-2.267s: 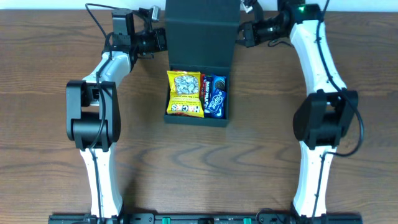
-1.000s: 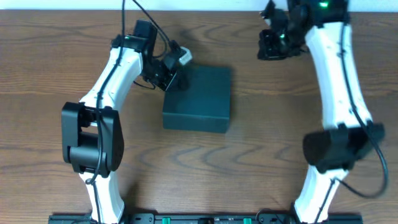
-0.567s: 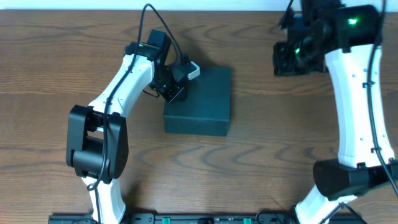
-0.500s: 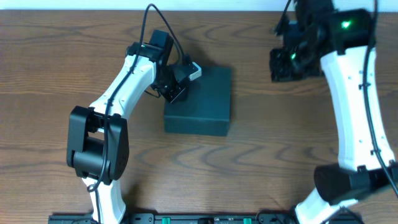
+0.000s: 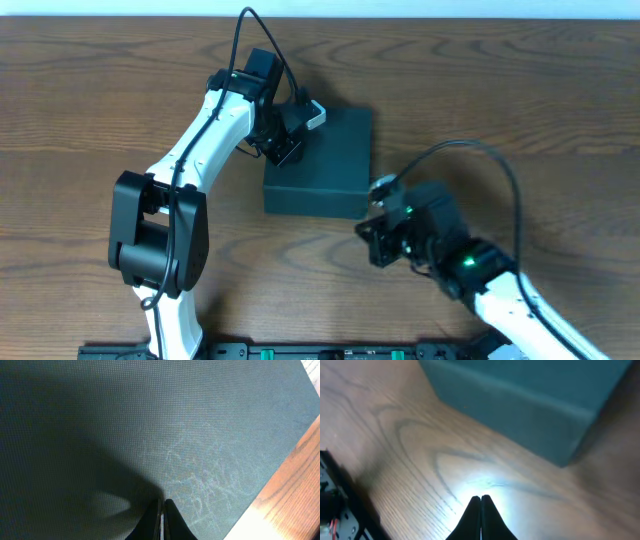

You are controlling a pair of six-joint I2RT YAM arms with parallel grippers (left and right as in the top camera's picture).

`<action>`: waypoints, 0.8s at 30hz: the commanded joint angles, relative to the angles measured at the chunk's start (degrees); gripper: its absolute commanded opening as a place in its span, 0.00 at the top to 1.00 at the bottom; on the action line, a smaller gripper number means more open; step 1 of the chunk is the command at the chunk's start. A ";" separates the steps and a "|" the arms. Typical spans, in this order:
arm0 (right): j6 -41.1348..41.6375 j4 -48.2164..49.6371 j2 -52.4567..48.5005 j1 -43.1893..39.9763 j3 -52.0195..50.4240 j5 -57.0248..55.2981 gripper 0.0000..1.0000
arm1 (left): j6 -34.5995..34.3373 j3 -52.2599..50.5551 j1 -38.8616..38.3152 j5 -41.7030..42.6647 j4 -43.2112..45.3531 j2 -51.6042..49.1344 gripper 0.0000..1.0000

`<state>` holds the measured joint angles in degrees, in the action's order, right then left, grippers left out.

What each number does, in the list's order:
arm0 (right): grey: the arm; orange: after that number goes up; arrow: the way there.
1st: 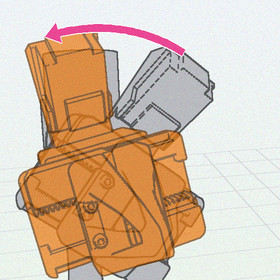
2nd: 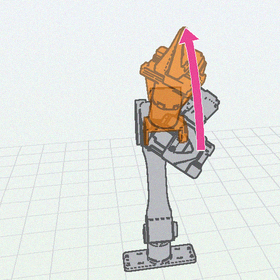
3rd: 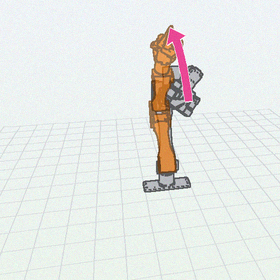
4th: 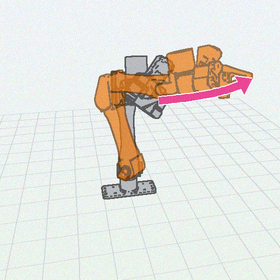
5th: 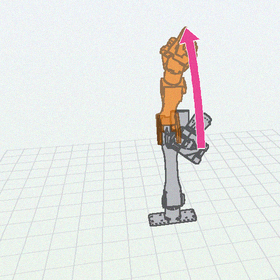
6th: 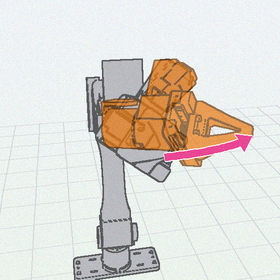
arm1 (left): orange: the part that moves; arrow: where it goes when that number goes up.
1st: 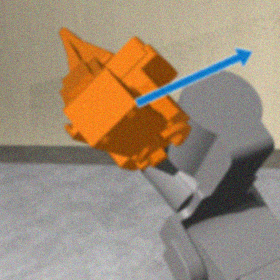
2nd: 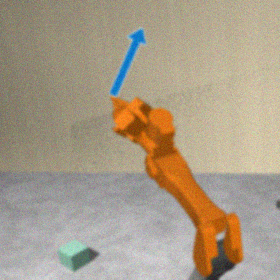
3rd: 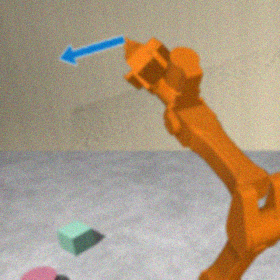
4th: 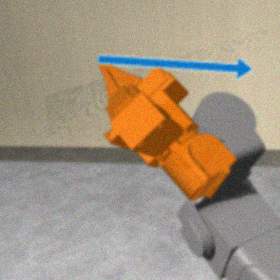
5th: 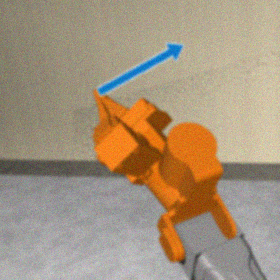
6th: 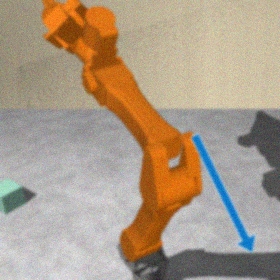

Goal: Pack container
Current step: 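Press the closed lid down with the left gripper, right arm withdrawing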

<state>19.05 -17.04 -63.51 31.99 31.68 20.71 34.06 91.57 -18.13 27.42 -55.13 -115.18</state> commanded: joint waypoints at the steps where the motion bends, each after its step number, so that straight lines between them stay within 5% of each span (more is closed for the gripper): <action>1: 4.52 2.97 -3.96 1.95 -0.52 -5.07 0.98 | -0.90 -1.46 -0.76 -1.88 -0.72 -1.29 0.94; 11: 11.78 27.56 -24.65 2.16 -0.46 -12.00 0.98 | -0.87 -1.46 -0.76 -1.88 -0.76 -1.29 0.95; 18: 12.68 29.64 -24.57 2.16 0.61 -14.95 0.98 | -0.87 -1.46 -0.74 1.29 -0.50 -1.29 0.94; 24: 12.57 20.68 -18.36 2.05 3.13 -0.48 0.98 | -3.41 -0.66 0.00 4.96 -4.61 1.11 0.94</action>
<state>30.98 6.70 -86.30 33.71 32.60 14.41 32.45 91.57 -18.11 29.98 -57.95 -115.18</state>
